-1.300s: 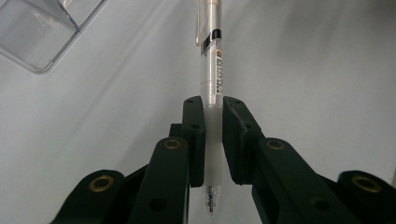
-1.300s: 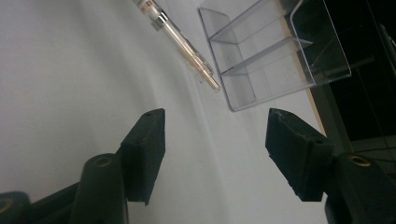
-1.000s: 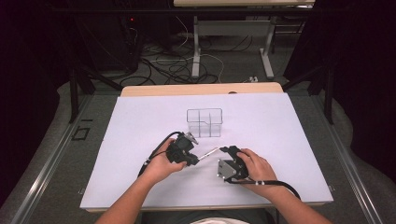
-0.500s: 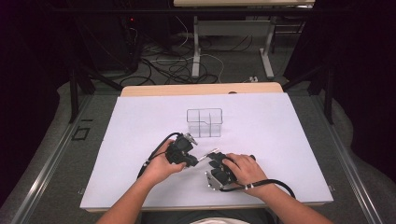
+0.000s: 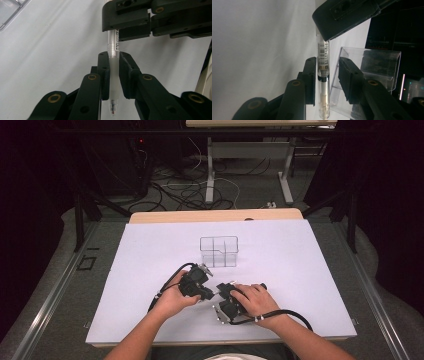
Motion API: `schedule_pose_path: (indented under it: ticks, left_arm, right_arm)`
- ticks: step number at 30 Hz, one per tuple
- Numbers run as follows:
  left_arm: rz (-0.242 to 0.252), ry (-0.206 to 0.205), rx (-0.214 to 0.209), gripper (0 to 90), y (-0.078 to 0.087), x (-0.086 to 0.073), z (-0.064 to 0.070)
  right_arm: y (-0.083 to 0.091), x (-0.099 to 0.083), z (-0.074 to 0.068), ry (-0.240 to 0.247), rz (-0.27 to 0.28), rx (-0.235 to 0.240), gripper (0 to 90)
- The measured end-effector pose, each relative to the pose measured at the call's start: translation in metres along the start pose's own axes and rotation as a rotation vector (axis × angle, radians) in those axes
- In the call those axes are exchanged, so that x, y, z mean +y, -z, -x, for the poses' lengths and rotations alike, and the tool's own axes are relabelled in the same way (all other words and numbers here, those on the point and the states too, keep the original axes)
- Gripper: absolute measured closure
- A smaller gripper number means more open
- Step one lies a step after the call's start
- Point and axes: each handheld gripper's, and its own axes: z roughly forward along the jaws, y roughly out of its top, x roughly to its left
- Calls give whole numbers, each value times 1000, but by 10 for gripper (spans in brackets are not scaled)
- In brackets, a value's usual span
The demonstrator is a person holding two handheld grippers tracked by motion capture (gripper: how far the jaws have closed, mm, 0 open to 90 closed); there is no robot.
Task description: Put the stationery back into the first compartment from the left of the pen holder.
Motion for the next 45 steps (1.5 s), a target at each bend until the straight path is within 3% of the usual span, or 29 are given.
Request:
schedule_pose_path:
  ticks: [4, 12, 13, 20, 23, 25, 29, 36, 43, 45]
  left_arm:
    - [6, -10, -6, 798, 1, 1, 1]
    - [10, -8, -21, 798, 2, 1, 4]
    - [15, -6, -18, 798, 2, 1, 5]
    - [26, -7, -19, 796, 3, 0, 3]
    - [40, 13, -24, 789, 3, -1, 2]
    - [58, 39, -36, 736, 4, -2, 1]
    - [80, 57, -21, 680, 8, -4, -1]
    - [117, 61, 30, 584, 15, -10, -8]
    - [145, 69, 137, 515, 18, -22, -23]
    - [148, 56, 197, 471, 17, -26, -27]
  right_arm:
    - [-1, 2, -1, 37, -3, -8, 716]
    - [-3, 4, -5, 45, -31, -9, 760]
    - [-5, 5, -4, 64, -26, -4, 773]
    - [-5, 6, -5, 56, -34, -11, 790]
    - [-6, 6, -5, 53, -33, -14, 791]
    - [-6, 6, -5, 49, -37, -8, 790]
    - [-7, 6, -6, 38, -39, -1, 790]
    - [-5, 5, -6, 31, -40, -10, 790]
    - [-5, 4, -7, 24, -35, -15, 790]
    - [-4, 4, -6, 34, -39, -13, 790]
